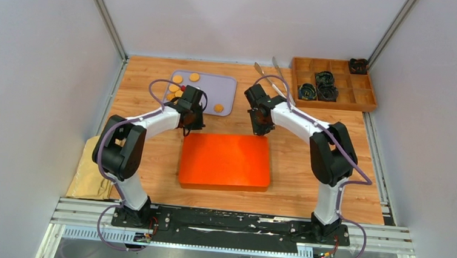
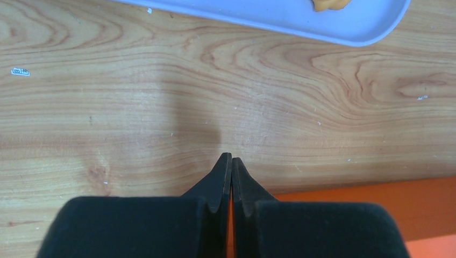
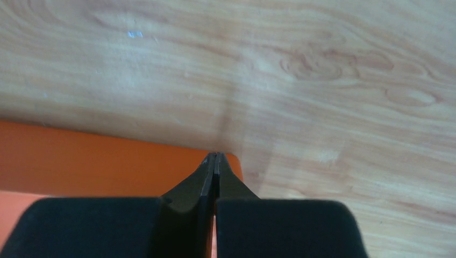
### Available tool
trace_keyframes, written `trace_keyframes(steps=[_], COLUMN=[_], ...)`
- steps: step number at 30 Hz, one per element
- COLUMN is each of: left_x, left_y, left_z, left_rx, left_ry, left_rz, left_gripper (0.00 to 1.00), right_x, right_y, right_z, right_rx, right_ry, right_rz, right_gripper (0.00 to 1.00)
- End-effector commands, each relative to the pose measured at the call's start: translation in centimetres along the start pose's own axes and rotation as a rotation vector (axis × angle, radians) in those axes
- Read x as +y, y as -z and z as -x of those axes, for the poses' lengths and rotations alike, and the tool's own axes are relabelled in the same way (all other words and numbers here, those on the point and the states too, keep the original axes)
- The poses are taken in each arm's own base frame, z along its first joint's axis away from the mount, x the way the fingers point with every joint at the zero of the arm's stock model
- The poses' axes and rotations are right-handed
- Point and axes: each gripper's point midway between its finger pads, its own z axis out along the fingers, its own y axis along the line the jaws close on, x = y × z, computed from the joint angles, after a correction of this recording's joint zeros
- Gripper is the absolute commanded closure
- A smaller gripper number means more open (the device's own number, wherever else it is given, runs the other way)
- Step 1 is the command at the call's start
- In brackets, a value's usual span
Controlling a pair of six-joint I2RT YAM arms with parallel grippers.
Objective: Pack the cookies
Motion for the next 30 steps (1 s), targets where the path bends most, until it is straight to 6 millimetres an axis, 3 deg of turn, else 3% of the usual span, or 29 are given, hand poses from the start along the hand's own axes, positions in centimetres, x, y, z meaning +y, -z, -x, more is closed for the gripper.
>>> trace_keyframes(steps=[1,5,9,12,16,19,21,25,30], left_x=[-0.3,0.0,0.2,0.3,0.3,0.0,-0.3,-1.4,-0.7], left_y=[1.1,1.3,1.8,3.4,7.8,10.9,12.6,15.2,17.7], left_z=[-0.4,-1.4,-0.9,1.6,7.2,10.3,11.3,10.8,9.8], left_rx=[-0.002,0.002,-0.012,-0.075,-0.221,-0.288,-0.312,-0.326,-0.378], left_ry=[0.003,0.005,0.005,0.009,0.025,0.048,0.065,0.081,0.047], left_rz=[-0.027,-0.028,-0.011,0.032,0.085,0.081,0.063,-0.026,-0.055], left_gripper=[0.97,0.97,0.97,0.97,0.96,0.96,0.96,0.94,0.93], right_x=[0.0,-0.1,-0.3,0.5,1.9,3.1,4.2,6.8,9.9], right_y=[2.1,2.2,2.7,3.7,4.8,3.7,3.0,0.3,-3.4], right_z=[-2.5,-3.5,-0.8,2.8,8.0,11.2,13.1,15.1,15.1], right_rx=[0.015,0.023,-0.034,-0.098,-0.185,-0.211,-0.207,-0.188,-0.173], right_ry=[-0.009,-0.008,0.01,0.031,0.043,0.039,0.022,-0.001,-0.052], right_rz=[0.039,0.041,0.017,0.036,0.068,0.101,0.14,0.224,0.344], right_gripper=[1.0,1.0,1.0,1.0,1.0,1.0,1.0,1.0,1.0])
